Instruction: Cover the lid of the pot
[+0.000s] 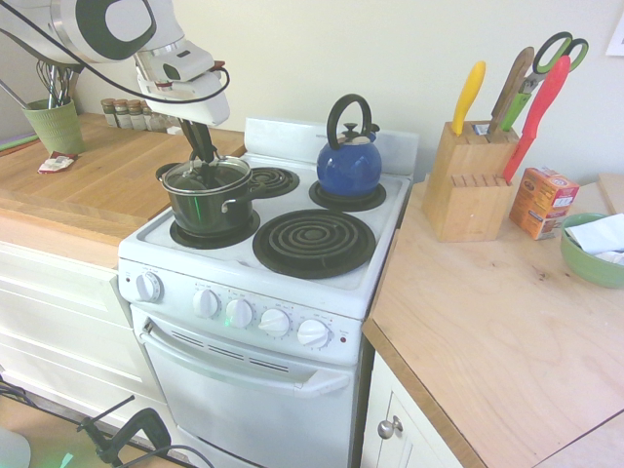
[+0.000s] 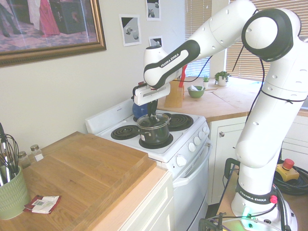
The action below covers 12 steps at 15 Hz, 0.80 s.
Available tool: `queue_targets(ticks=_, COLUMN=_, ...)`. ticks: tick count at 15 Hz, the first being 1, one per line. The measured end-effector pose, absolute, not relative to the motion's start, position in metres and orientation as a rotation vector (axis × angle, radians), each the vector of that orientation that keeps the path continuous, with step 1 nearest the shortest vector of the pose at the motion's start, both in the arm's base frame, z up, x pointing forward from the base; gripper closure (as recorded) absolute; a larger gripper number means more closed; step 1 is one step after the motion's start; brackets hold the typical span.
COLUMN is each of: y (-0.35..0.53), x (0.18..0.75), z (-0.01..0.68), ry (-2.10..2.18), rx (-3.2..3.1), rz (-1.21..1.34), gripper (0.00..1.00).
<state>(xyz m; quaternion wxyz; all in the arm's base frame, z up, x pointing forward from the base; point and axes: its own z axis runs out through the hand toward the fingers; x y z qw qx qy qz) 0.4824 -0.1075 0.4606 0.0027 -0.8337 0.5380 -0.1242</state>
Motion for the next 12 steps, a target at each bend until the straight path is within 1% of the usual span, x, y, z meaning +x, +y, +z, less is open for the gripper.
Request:
queue_targets(ticks=6, y=-0.102, x=0.482, z=0.470, ry=1.703, rx=-2.644, rz=-0.362, gripper=0.00)
queue_targets(ticks=8, y=-0.092, x=0.479, z=0.503, ry=1.687, rx=-2.651, rz=-0.392, gripper=0.00)
queue_targets(ticks=12, y=-0.035, x=0.449, z=0.618, ry=1.585, rx=-2.671, rz=-0.531, gripper=0.00)
